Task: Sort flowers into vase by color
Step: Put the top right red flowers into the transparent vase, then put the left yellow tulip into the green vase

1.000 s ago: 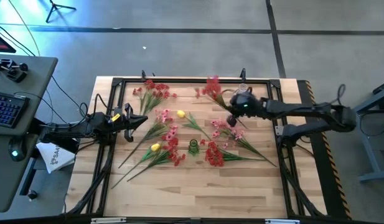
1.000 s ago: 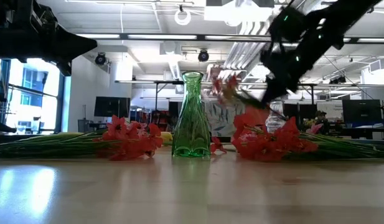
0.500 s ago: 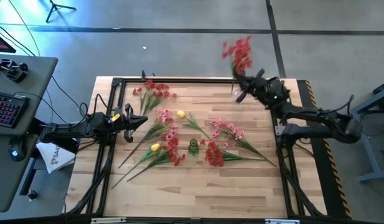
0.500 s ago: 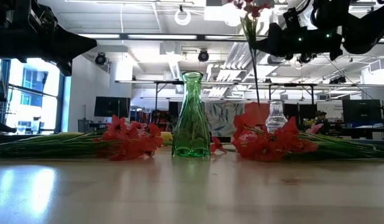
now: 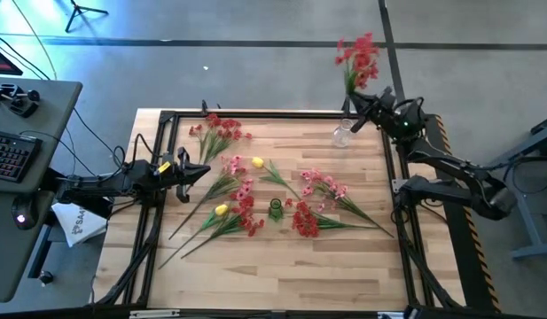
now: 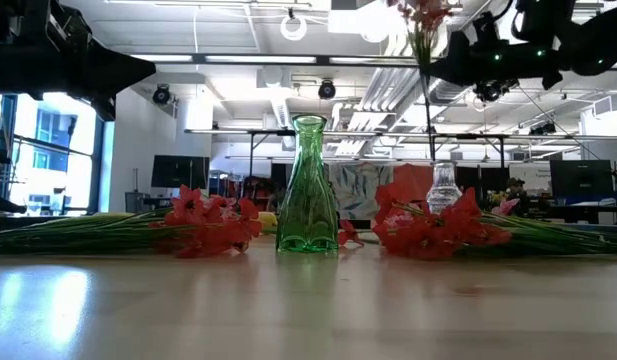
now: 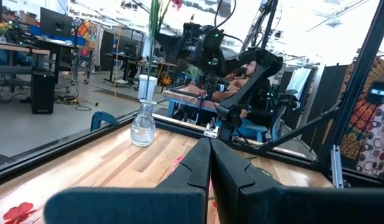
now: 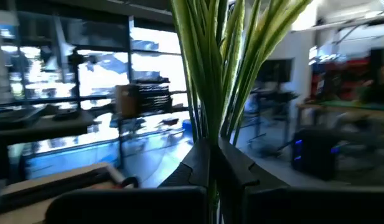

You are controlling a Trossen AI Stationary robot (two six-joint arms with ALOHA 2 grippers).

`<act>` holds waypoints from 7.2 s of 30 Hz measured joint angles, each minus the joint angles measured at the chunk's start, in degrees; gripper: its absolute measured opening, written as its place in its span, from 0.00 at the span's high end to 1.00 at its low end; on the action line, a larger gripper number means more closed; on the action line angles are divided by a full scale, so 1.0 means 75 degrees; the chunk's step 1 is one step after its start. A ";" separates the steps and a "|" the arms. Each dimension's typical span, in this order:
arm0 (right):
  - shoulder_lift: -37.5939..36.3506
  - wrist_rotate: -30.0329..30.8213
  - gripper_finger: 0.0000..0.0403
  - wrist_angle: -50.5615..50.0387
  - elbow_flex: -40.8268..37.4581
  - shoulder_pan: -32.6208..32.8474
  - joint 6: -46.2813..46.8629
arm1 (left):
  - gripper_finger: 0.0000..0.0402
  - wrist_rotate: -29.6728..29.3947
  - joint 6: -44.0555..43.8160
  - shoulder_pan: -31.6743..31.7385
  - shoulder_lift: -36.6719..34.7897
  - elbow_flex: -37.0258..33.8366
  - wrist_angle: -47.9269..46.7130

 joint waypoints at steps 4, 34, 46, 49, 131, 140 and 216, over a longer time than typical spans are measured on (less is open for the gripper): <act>0.0463 -0.0092 1.00 0.0543 0.0000 0.0012 0.0082 | 1.00 -0.0224 0.0001 0.0000 0.0003 0.0000 0.0010; 0.0075 0.0295 0.95 -0.1285 0.0000 -0.0143 -0.0444 | 1.00 -0.0224 -0.0061 0.0000 0.0003 0.0000 0.0012; -0.0575 0.1697 0.58 -0.3751 0.0686 0.0084 -0.1379 | 1.00 -0.0206 -0.0117 0.0000 0.0003 0.0000 -0.0023; -0.0846 0.2195 0.54 -0.4668 0.1179 0.0332 -0.1394 | 1.00 -0.0111 -0.0206 0.0000 0.0101 -0.0002 -0.0118; -0.0206 0.3345 0.33 -0.0038 -0.1791 0.7709 -0.0062 | 0.98 0.0423 -0.8565 -0.4965 1.0219 0.7125 -0.9232; -0.0212 0.3241 0.33 0.0069 -0.1749 0.7708 -0.0123 | 0.79 0.1064 -0.9847 -0.5558 1.0957 0.6583 -0.8672; -0.0203 0.3736 0.33 0.0252 -0.1737 0.7708 -0.0457 | 1.00 0.0494 0.2138 -0.1840 1.0498 0.6846 0.2715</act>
